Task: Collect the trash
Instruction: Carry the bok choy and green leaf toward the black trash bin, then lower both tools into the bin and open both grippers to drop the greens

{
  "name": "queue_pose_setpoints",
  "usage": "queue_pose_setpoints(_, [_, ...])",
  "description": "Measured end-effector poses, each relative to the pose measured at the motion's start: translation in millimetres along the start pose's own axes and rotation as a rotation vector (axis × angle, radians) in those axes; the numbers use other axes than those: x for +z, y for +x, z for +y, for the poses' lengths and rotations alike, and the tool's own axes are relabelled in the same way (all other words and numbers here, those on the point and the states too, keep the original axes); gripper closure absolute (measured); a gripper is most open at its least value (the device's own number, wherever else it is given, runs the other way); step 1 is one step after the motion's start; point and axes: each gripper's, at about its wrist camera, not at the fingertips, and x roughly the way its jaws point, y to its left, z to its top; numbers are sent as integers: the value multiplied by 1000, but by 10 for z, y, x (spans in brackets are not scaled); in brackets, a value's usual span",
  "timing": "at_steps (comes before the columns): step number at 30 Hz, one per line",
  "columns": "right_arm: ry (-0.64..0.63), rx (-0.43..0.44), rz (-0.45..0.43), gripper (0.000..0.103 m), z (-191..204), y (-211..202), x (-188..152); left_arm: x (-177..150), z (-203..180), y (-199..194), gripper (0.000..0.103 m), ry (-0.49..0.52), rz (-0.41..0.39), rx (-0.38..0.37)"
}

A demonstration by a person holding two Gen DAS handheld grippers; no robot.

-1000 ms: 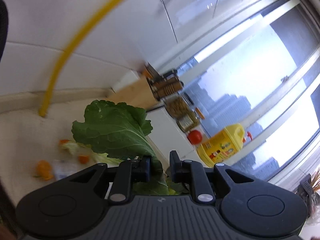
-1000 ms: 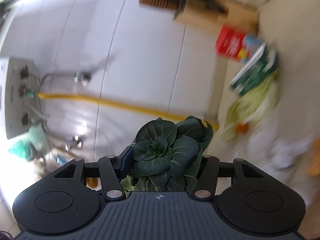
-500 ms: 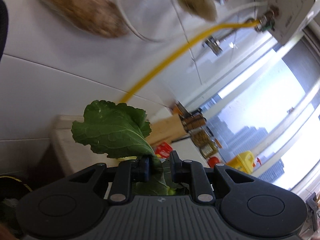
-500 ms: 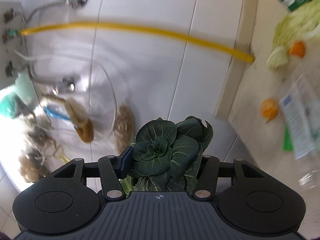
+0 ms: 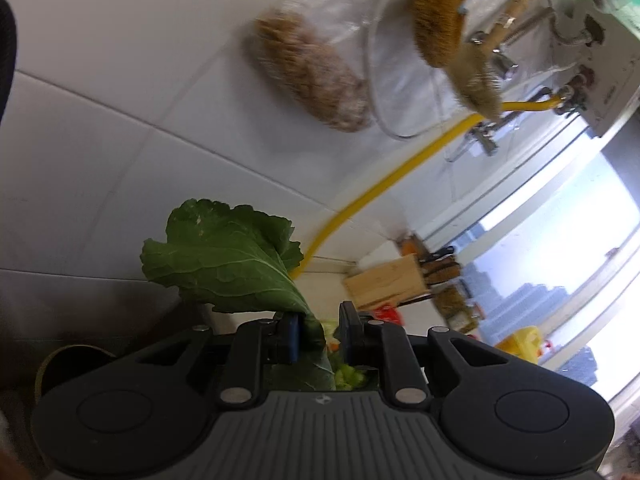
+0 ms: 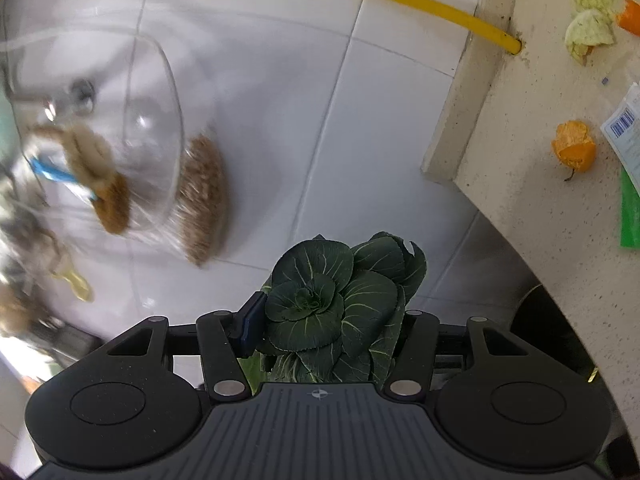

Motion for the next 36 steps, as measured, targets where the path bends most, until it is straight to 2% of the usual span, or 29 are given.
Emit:
queue_pose_setpoints(8, [-28,-80,58,41,0,305,-224,-145,328,64,85,-12,80,63])
queue_pose_setpoints(18, [-21,-163,89,41,-140,563,-473,-273,618,70,85,-24,153,100])
queue_pose_setpoints(28, [-63,-275,90,41,-235,760,-640,-391,795,207,85,37,220,190])
queue_pose_setpoints(36, [-69,-357,83,41,-321,804,-671,-457,954,209,85,45,246,250])
